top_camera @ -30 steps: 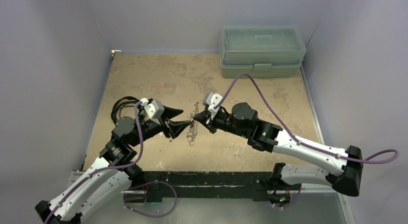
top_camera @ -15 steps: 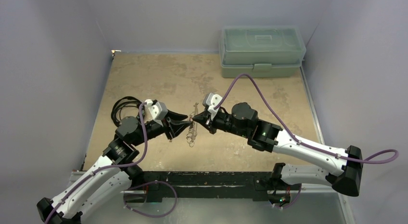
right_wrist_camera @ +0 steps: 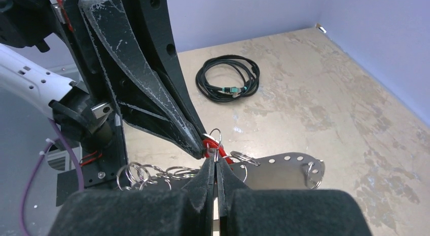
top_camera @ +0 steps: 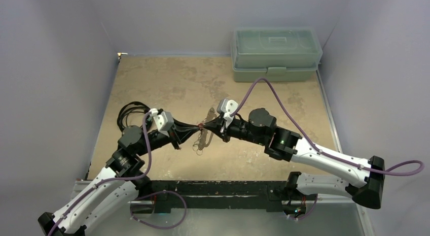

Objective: Put the keys on the keyring

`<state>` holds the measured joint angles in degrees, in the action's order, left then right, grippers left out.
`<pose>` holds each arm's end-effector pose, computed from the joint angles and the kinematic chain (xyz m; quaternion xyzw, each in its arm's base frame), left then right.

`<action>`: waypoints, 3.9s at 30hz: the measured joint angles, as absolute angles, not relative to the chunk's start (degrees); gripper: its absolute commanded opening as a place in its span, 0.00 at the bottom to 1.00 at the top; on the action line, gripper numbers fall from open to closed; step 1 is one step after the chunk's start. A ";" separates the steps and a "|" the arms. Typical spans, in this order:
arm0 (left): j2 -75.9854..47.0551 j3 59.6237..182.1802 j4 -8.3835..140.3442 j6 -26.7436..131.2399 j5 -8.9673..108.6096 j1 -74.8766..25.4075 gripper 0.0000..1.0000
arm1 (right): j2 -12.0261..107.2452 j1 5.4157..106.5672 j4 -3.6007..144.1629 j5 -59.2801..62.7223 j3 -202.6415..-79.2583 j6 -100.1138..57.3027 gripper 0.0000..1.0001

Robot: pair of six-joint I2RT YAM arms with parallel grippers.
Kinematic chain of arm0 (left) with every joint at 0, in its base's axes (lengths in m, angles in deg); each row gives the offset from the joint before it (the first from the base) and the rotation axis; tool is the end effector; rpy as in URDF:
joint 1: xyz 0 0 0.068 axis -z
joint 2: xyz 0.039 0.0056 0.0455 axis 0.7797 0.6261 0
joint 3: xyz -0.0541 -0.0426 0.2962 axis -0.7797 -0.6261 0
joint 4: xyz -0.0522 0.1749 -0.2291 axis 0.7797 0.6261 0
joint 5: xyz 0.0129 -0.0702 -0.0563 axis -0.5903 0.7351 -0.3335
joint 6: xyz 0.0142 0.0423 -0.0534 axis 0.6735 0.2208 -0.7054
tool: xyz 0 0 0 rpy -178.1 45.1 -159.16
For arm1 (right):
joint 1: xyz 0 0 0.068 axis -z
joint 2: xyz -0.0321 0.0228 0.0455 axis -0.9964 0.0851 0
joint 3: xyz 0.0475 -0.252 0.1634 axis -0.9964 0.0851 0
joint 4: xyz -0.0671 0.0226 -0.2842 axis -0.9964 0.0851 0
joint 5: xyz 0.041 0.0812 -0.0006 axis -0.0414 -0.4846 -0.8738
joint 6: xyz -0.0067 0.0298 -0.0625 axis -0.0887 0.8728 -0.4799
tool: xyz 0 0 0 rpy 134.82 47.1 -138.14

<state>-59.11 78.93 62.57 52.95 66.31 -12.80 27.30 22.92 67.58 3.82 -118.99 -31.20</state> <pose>0.1180 -0.1238 0.3331 0.3106 0.6036 -0.4319 0.5938 0.1299 0.2581 0.3859 -0.4242 0.6028 0.3644 0.5691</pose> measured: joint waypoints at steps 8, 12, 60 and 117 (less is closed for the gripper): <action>-59.94 78.93 61.87 54.02 67.52 -12.78 0.00 | 25.14 22.88 67.75 3.21 -118.99 -31.20 0.00; -59.83 78.93 61.76 54.02 67.97 -12.58 0.00 | 24.88 22.88 67.75 2.62 -118.99 -31.20 0.00; -61.62 79.58 61.65 54.81 80.87 -12.58 0.27 | 25.33 22.88 73.19 -9.95 -118.99 -36.82 0.00; -58.36 77.94 55.24 49.85 86.18 -12.58 0.13 | 23.46 22.88 73.04 -12.92 -118.99 -37.52 0.00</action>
<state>-58.36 77.94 55.24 49.85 86.18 -12.58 23.46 22.88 73.04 -12.92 -118.99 -37.52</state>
